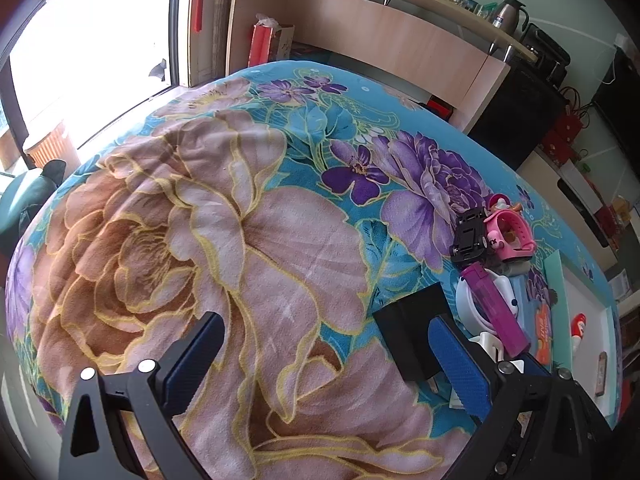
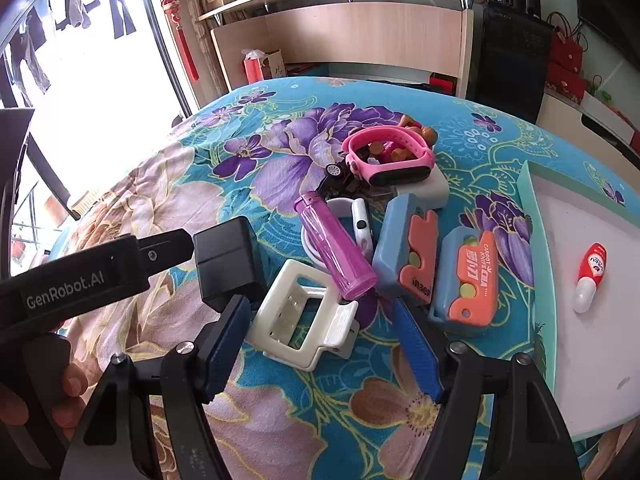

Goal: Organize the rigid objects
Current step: 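Grasp the white plastic clip with the right tool while the left tool grasps the black charger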

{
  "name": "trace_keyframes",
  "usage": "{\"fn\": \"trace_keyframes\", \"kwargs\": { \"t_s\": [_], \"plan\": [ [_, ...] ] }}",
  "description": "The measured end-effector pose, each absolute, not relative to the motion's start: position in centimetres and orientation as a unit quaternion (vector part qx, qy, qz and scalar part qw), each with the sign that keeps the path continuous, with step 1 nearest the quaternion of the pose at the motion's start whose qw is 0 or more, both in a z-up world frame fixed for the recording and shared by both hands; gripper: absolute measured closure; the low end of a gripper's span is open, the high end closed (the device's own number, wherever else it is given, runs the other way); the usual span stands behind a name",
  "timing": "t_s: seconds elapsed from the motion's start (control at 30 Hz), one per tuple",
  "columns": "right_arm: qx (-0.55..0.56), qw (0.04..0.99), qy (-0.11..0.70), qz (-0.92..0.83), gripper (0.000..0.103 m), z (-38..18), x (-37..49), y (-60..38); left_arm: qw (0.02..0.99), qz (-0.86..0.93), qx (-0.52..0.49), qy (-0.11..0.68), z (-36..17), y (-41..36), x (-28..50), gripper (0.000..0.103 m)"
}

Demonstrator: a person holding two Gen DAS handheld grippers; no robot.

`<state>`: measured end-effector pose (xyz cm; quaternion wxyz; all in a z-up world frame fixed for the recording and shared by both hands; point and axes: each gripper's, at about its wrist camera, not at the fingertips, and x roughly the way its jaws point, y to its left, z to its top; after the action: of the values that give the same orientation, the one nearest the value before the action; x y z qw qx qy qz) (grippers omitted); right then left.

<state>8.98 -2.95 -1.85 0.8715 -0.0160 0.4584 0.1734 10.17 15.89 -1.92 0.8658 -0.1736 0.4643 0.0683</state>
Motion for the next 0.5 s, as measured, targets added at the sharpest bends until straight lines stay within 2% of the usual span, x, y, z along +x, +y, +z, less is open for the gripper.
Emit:
{"fn": "trace_keyframes", "kwargs": {
  "t_s": [0.13, 0.27, 0.5],
  "plan": [
    [-0.012, 0.87, 0.462, 0.171, 0.03, -2.3, 9.0, -3.0, 0.868, 0.06, -0.167, 0.464, -1.7, 15.3, 10.3, 0.0],
    [-0.011, 0.87, 0.467, 0.158, 0.041, -2.5, 9.2, -3.4, 0.87, 0.05, -0.162, 0.464, -1.6, 14.7, 10.5, 0.0],
    [0.008, 0.87, 0.468, 0.156, 0.047, -2.5, 9.5, -4.3, 0.868, 0.033, -0.16, 0.469, -1.8, 13.5, 11.1, 0.0]
  ]
}}
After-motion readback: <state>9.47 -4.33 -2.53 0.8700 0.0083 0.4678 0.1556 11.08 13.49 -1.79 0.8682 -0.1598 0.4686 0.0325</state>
